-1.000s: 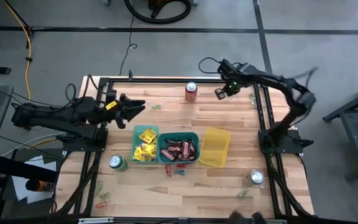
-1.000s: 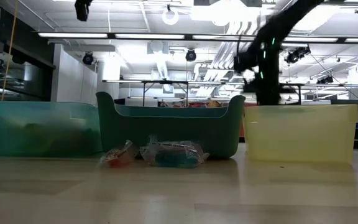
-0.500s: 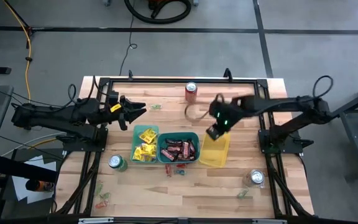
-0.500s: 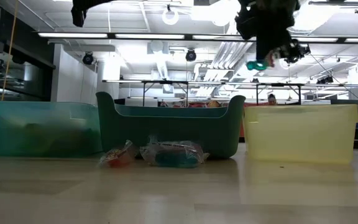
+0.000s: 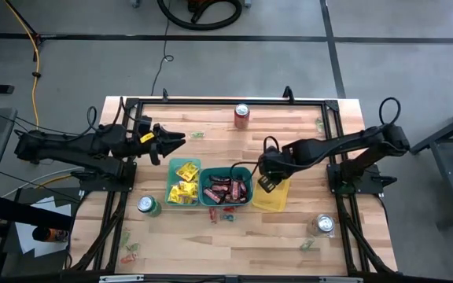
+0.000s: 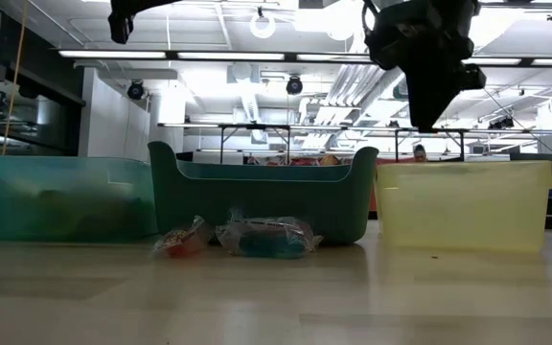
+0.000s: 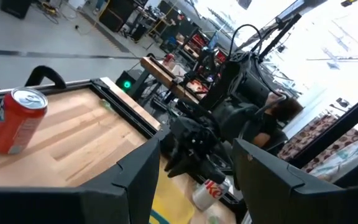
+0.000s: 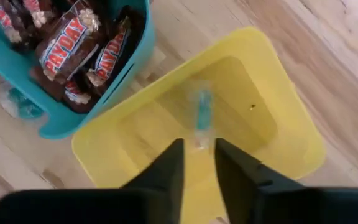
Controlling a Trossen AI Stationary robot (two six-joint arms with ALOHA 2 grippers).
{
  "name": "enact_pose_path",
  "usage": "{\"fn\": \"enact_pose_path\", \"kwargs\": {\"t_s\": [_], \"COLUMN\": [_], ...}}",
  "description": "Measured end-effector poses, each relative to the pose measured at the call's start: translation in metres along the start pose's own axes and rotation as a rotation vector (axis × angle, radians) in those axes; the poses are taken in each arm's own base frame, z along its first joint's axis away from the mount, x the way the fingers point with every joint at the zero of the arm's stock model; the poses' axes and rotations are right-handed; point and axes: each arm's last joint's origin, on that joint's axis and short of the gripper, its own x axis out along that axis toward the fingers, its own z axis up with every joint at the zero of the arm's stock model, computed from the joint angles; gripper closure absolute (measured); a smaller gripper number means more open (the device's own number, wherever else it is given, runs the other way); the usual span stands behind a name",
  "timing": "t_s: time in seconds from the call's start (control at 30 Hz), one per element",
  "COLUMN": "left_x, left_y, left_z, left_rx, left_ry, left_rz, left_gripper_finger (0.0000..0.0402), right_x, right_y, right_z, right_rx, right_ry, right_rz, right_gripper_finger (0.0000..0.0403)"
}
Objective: Sort candy
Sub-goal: Put the green gummy into the yellow bin
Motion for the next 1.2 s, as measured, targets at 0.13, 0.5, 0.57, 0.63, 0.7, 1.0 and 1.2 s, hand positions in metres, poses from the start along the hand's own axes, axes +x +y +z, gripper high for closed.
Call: {"fn": "enact_pose_path", "kwargs": {"t_s": [0.13,0.5,0.57,0.63,0.7,1.0,1.2], "left_x": [0.004,0.028,0.031,0.036,0.042,0.082,0.112], "left_y": [0.001,0.005,0.007,0.01,0.012,0.092,0.167], "left_z": [-0.003,-0.019,-0.021,-0.017,-0.007,0.042,0.03], "left_rx": [-0.026,-0.066,-0.042,0.023,0.084,0.164,0.165], "left_ry": [0.016,0.078,0.084,0.109,0.15,0.624,0.879], "left_rz": [0.012,0.07,0.087,0.114,0.165,0.675,0.771], "left_gripper_finger": [0.0211,0.0211,0.0211,0.0211,0.0211,0.0211,0.0211], "right_x": [-0.002,-0.02,-0.032,-0.044,-0.055,-0.077,-0.074], "right_y": [0.001,0.002,-0.001,-0.005,-0.009,-0.019,-0.016], "right_z": [-0.003,-0.019,-0.023,-0.025,-0.027,-0.025,-0.024], "right_rx": [-0.128,-0.358,-0.334,-0.288,-0.219,-0.01,0.044], "right_ry": [0.001,-0.02,-0.056,-0.101,-0.147,-0.3,-0.294], "right_rz": [0.004,0.042,0.068,0.092,0.12,0.183,0.192], "right_gripper_finger": [0.0256,0.019,0.019,0.019,0.019,0.019,0.019]}}
